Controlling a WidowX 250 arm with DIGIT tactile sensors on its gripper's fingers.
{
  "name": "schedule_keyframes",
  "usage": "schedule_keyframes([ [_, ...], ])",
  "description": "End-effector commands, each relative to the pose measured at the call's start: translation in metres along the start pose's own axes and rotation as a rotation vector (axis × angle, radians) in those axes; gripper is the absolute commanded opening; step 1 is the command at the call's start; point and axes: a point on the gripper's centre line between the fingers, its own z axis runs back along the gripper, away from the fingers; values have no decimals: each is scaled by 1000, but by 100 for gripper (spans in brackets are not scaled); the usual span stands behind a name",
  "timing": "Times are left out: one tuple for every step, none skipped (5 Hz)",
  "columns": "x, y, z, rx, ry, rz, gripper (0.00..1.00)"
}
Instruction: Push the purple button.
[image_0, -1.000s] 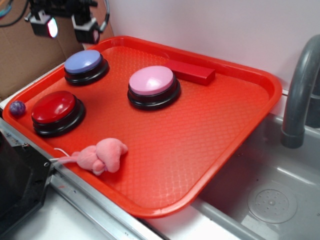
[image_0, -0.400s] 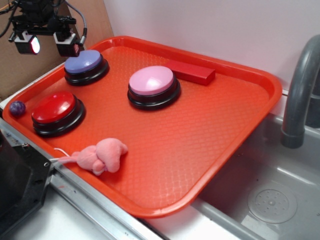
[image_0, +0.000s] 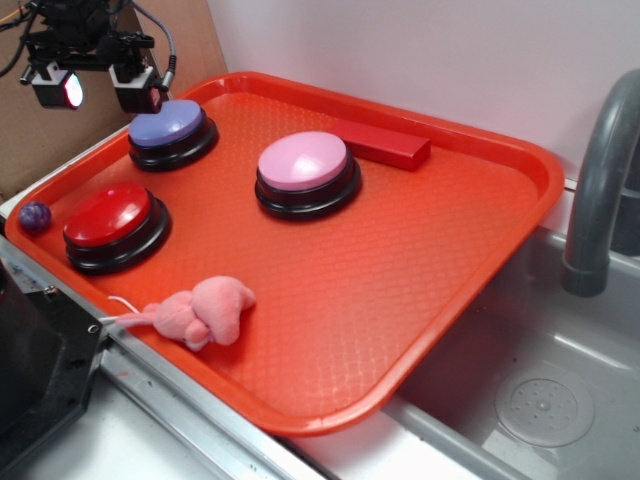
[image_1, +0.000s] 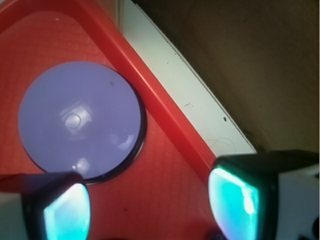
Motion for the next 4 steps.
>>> schedule_keyframes([
  [39,-24,-2,-6,-76,50,100],
  [44,-33,-14,-5,-89,103,100],
  [39,-27,-21,15,-61,94,100],
  [37,-13,-33,-25,-23,113,100],
])
